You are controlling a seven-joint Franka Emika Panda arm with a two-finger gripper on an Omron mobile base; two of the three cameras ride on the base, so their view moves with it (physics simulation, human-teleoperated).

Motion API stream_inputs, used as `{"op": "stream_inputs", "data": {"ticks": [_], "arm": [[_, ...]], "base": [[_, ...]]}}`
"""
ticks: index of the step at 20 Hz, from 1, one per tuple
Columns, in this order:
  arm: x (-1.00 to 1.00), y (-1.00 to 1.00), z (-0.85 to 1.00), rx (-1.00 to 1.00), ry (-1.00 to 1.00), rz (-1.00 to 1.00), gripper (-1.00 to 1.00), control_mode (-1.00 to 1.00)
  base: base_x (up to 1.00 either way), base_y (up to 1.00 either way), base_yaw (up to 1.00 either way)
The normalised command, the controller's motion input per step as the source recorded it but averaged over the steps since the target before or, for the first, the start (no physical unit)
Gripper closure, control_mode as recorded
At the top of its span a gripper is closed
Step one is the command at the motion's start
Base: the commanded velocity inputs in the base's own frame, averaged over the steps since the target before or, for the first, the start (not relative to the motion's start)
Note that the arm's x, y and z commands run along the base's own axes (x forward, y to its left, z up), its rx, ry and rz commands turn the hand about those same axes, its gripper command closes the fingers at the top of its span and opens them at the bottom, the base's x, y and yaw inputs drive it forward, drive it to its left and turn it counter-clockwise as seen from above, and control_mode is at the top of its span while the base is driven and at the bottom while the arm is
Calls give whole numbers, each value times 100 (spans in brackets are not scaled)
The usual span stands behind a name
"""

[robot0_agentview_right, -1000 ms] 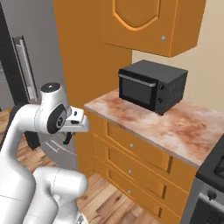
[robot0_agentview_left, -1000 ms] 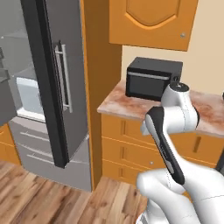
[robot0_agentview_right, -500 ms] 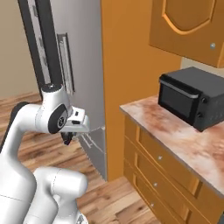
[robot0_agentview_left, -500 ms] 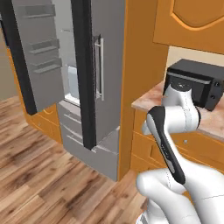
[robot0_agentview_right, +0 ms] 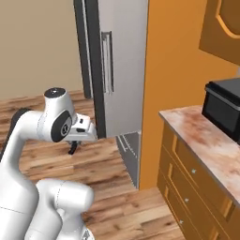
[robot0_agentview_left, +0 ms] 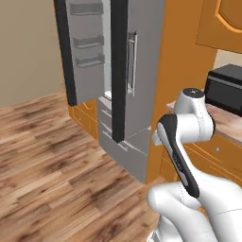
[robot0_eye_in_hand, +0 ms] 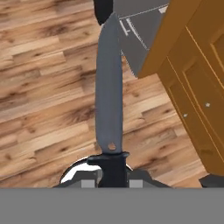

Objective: Retrieve the butter from the fridge and place it on a plate on the dining table. Then retrieve the butter knife by the fridge and place it near the plate.

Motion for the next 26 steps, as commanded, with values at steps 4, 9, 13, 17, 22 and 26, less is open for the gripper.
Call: {"op": "stream_inputs", "data": {"ticks": [4,9,13,17,22,26], "arm": [[0,0,0,0,0,0,100,100],[0,0,0,0,0,0,100,100],[0,0,0,0,0,0,100,100],[0,0,0,0,0,0,100,100],[0,0,0,0,0,0,100,100],[0,0,0,0,0,0,100,100]], "base": [[-87,4,34],[-62,27,26],[-9,54,16],[0,60,17],[38,87,15],[59,95,12]]}}
